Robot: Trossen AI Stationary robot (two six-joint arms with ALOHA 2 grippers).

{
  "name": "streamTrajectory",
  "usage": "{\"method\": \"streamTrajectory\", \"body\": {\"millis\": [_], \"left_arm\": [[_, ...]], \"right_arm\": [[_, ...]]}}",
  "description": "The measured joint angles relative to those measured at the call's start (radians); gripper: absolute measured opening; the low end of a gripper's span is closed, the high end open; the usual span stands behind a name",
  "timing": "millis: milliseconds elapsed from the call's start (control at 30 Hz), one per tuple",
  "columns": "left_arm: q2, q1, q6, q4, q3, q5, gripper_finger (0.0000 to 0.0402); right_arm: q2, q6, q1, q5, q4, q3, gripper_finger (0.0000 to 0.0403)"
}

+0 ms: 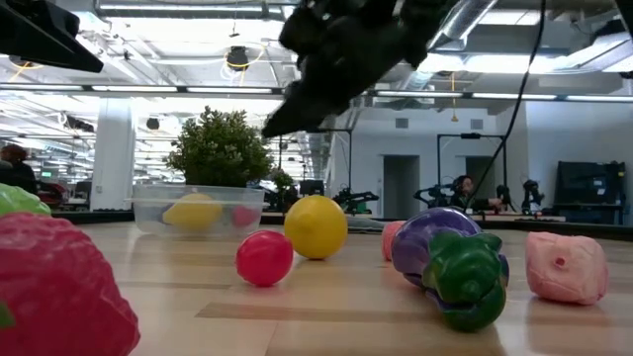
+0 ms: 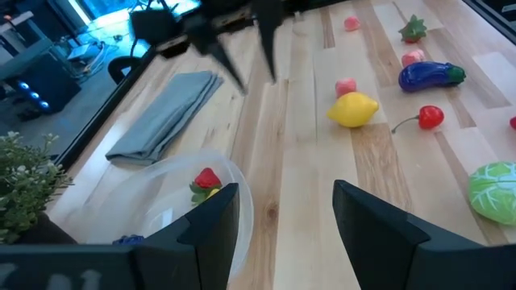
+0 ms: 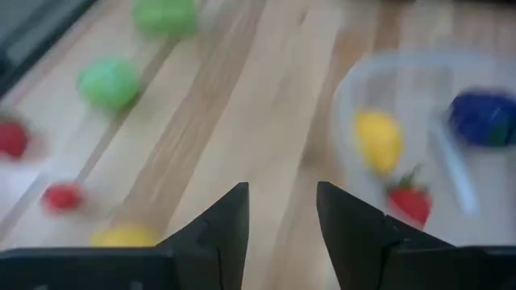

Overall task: Pick and placing Produce into tupperware
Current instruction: Put the cabbage into the transparent bin

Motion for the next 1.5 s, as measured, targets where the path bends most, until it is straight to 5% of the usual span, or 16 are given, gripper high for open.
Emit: {"method": "streamTrajectory", "body": {"millis": [267,533,800,1500], "left_arm": [[0.0,0.0,0.008,0.0,0.0,0.0,0.0192],[0.002,0.0,0.018,0.001,0.0,-0.006,0.0192],[0.002,0.0,0.029,0.001,0.0,-0.02,0.0192],[0.207,0.0,0.156,0.207,0.0,0.018,0.0192]], "right_arm": [[-0.099,0.06,0.128,0.117,-0.194,0.001,0.0152],[-0.158,0.3,0.254,0.273,-0.467,0.0,0.0136],[-0.165,0.494,0.407,0.437,-0.558,0.001,0.0132],[-0.164,1.06,0.827,1.291,-0.644,-0.101,0.0133]]}}
